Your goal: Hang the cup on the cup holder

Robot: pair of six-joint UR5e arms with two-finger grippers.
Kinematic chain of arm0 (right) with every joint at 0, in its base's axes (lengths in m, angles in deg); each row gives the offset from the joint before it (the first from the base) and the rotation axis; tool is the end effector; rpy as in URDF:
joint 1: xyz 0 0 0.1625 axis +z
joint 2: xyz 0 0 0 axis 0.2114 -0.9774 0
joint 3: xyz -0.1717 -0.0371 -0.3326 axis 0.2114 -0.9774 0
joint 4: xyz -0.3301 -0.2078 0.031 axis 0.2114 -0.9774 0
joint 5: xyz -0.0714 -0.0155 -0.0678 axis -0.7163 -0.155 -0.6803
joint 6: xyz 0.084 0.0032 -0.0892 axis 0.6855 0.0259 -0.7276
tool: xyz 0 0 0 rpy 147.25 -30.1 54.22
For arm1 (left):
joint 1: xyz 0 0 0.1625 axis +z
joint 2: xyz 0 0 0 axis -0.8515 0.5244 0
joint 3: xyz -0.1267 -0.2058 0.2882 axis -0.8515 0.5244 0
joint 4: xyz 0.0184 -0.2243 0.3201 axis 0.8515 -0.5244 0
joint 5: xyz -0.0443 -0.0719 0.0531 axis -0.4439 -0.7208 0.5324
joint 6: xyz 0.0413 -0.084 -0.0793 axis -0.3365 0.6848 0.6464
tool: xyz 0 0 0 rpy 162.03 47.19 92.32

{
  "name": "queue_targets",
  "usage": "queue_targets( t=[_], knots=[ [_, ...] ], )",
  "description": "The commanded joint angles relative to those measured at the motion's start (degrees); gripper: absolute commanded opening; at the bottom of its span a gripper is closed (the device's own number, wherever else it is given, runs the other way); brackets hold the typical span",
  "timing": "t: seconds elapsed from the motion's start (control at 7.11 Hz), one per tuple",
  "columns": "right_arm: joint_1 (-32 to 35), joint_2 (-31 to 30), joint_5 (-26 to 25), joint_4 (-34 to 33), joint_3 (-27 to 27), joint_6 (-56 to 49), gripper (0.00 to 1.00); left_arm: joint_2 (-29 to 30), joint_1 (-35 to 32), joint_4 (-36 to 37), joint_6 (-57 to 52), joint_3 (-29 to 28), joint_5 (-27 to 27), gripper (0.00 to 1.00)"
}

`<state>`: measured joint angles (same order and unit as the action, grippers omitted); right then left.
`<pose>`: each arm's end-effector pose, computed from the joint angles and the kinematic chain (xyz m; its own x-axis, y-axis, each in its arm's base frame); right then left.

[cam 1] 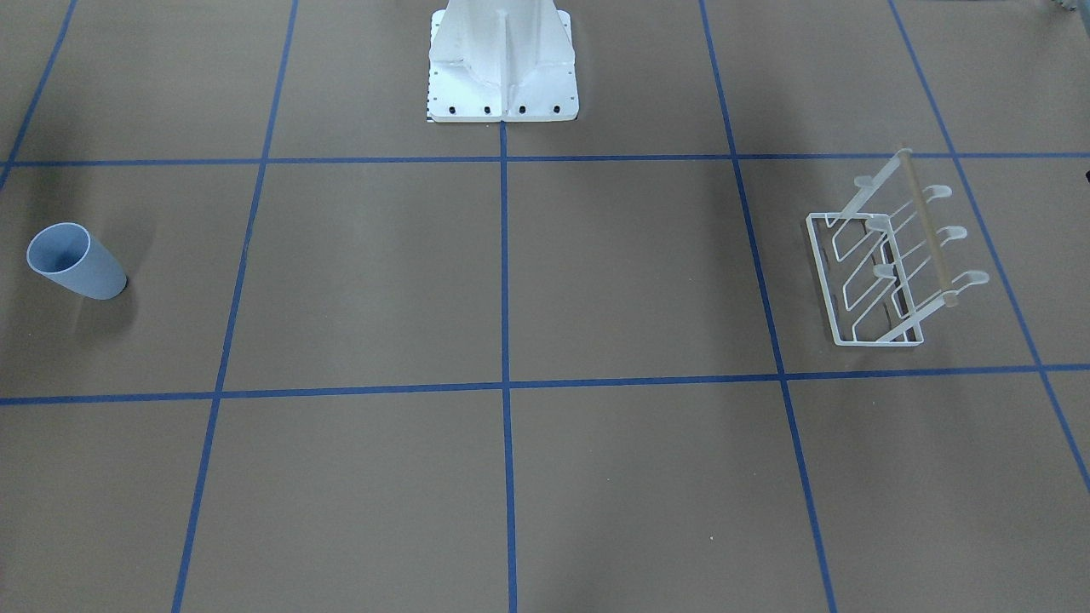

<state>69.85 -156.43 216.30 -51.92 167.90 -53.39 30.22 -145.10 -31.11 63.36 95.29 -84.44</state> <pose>-0.0119 -0.4434 0.5802 0.7205 -0.1132 0.6842 0.1263 0.9915 0.0310 -0.0240 -0.4162 0.5665 0.7113 0.0927 -0.6967 -0.0172 0.9933 0.1146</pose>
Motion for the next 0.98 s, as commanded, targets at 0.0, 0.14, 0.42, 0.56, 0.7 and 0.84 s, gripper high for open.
queue_targets(
  t=[0.0,0.14,0.42,0.56,0.7,0.84],
  knots=[
    [-3.82,-0.02,0.16,0.00,1.99,6.24,1.00,0.36,0.06,0.17,0.37,-0.20,0.02,0.98],
    [-5.23,-0.55,0.42,0.09,3.31,7.32,1.00,0.45,0.06,0.00,0.28,-0.11,0.11,0.98],
    [-7.69,-1.08,0.43,0.00,6.03,7.68,1.00,0.45,0.06,-0.18,0.28,0.07,0.37,0.98],
    [-8.92,-1.08,0.43,0.87,6.05,7.77,1.00,0.54,0.06,-0.27,0.28,0.07,0.38,0.98],
    [-10.59,-2.91,0.34,6.10,5.70,10.64,1.00,0.54,0.06,-0.35,0.19,0.16,0.38,0.98],
    [-12.26,-4.06,0.34,14.77,3.61,17.11,1.00,0.54,0.06,-0.36,0.28,0.16,0.38,0.98]
  ],
)
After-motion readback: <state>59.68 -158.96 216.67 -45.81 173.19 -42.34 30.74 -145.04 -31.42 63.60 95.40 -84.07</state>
